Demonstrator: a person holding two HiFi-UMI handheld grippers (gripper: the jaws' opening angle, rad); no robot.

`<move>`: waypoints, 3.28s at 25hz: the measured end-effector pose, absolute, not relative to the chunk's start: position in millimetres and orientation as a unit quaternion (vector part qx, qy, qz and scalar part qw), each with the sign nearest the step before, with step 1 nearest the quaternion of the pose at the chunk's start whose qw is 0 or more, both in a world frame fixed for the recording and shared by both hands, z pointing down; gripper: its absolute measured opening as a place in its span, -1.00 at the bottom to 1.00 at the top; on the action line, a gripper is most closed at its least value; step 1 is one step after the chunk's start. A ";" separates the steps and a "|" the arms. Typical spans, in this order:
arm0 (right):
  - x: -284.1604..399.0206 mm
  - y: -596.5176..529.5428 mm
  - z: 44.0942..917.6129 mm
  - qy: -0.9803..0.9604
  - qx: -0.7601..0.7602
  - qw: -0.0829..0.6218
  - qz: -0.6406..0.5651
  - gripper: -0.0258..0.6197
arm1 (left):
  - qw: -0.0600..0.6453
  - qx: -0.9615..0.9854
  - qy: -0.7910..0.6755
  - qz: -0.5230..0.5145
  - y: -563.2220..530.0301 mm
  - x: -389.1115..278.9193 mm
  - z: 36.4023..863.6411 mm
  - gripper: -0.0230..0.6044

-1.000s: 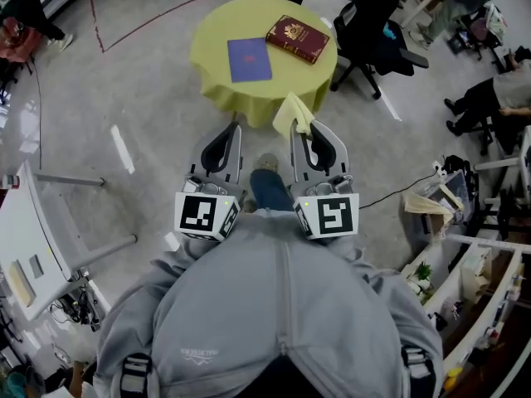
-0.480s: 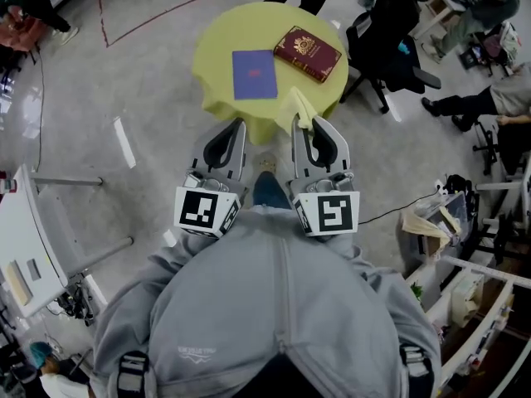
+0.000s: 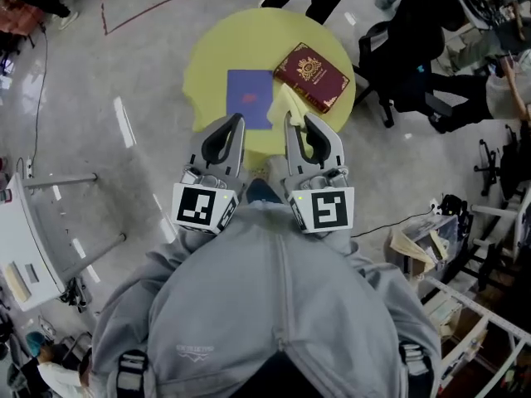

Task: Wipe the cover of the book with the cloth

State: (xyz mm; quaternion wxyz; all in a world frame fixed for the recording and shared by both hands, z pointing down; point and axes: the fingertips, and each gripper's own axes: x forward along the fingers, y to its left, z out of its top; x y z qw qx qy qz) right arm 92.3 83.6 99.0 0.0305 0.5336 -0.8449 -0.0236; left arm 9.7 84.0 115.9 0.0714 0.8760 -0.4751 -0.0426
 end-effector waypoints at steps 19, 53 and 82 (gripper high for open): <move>107.2 -44.0 115.5 -0.881 0.473 0.015 -0.012 -0.74 | 0.067 0.854 -0.516 -0.017 -33.6 34.7 130.0 -0.87; 33.6 -127.9 225.1 -0.877 0.470 0.088 0.052 -0.74 | 0.143 0.871 -0.468 0.043 -92.7 -26.1 236.4 -0.87; -11.3 -200.7 453.4 -0.878 0.366 0.237 0.198 -0.75 | 0.245 0.835 -0.458 0.178 -89.6 -39.4 458.2 -0.87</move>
